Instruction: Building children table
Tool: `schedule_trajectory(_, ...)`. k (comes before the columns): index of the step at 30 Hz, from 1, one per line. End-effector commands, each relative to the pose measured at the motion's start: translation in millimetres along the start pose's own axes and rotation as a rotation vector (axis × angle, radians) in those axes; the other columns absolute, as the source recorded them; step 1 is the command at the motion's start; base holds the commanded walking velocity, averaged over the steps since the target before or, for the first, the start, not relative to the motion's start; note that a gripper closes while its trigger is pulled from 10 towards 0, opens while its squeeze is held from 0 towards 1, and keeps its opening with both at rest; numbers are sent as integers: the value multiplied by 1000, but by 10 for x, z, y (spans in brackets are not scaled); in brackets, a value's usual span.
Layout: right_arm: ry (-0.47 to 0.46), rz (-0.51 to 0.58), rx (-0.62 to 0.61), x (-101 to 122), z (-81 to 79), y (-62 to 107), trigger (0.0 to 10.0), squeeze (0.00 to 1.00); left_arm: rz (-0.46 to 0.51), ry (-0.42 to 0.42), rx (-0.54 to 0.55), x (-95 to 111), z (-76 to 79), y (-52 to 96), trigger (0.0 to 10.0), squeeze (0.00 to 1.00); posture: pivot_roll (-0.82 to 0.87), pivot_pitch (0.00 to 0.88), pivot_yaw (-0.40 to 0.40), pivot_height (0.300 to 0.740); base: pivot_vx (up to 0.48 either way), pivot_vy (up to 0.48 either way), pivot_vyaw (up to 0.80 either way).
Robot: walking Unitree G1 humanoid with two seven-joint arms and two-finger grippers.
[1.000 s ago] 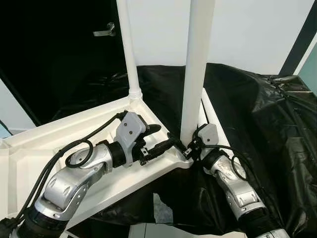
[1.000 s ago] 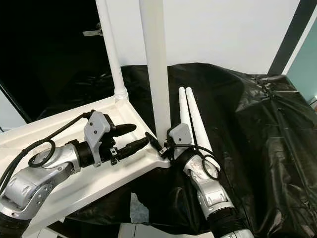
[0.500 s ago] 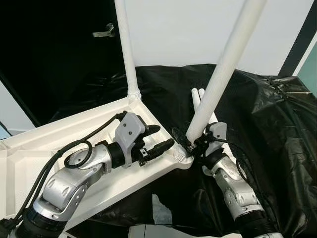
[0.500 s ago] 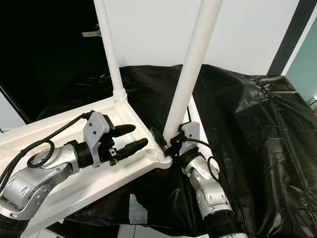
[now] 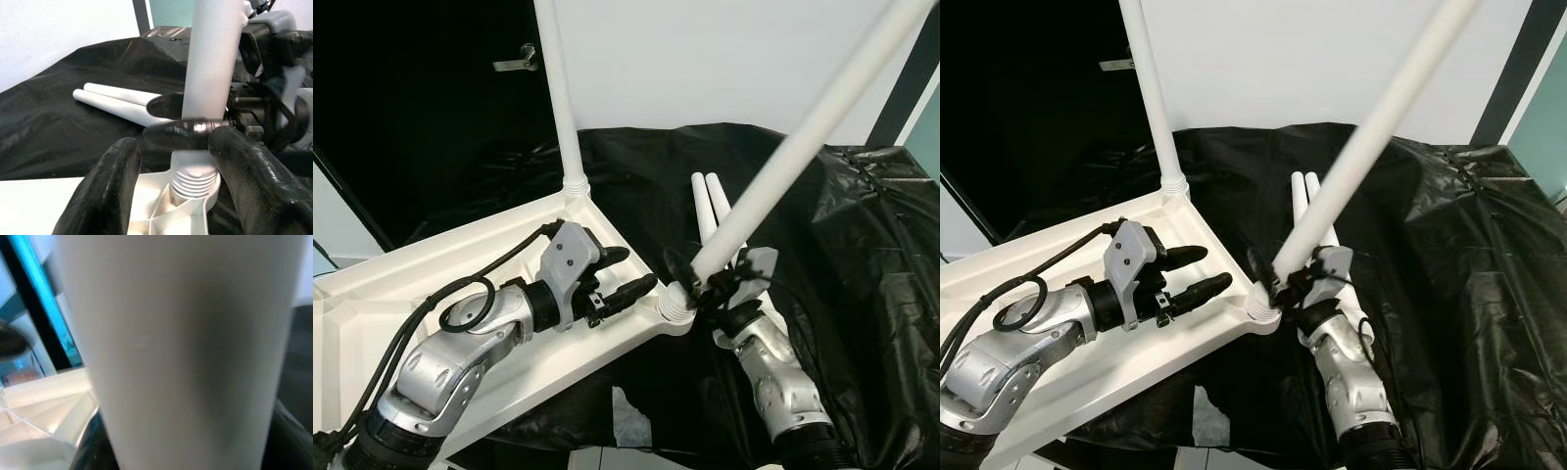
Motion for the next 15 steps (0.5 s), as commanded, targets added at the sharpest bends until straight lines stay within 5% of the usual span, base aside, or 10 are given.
schedule_trajectory(1, 8, -272, -23, -646, 15, 262, 10000, 0, 17, -13, -76, 50, 37, 23, 10000, 0, 117, 0, 60, 740, 0, 0, 0)
schedule_trajectory(11, -22, -330, -18, -717, 42, 273, 10000, 0, 16, -17, -74, 54, 16, 38, 10000, 0, 118, 0, 62, 740, 0, 0, 0)
schedule_trajectory(14, 19, -350, -2, -732, 51, 278, 10000, 0, 15, -18, -73, 52, 9, 50, 10000, 0, 117, 0, 61, 740, 0, 0, 0)
schedule_trajectory(15, 127, -367, 42, -738, 44, 290, 10000, 0, 15, -17, -73, 51, 13, 48, 10000, 0, 116, 0, 60, 740, 0, 0, 0)
Point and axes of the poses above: a point about 5 cm out from each wrist's last joint towards the gripper, its own y axis pointing back from the gripper into the wrist, its own x axis along the axis of the wrist's last joint, z = x × y, the point moved 5 cm from there along -y, pointing out of the wrist towards the gripper, and after that the axes turned 11 degrees about -y, right-handed, at the moved point
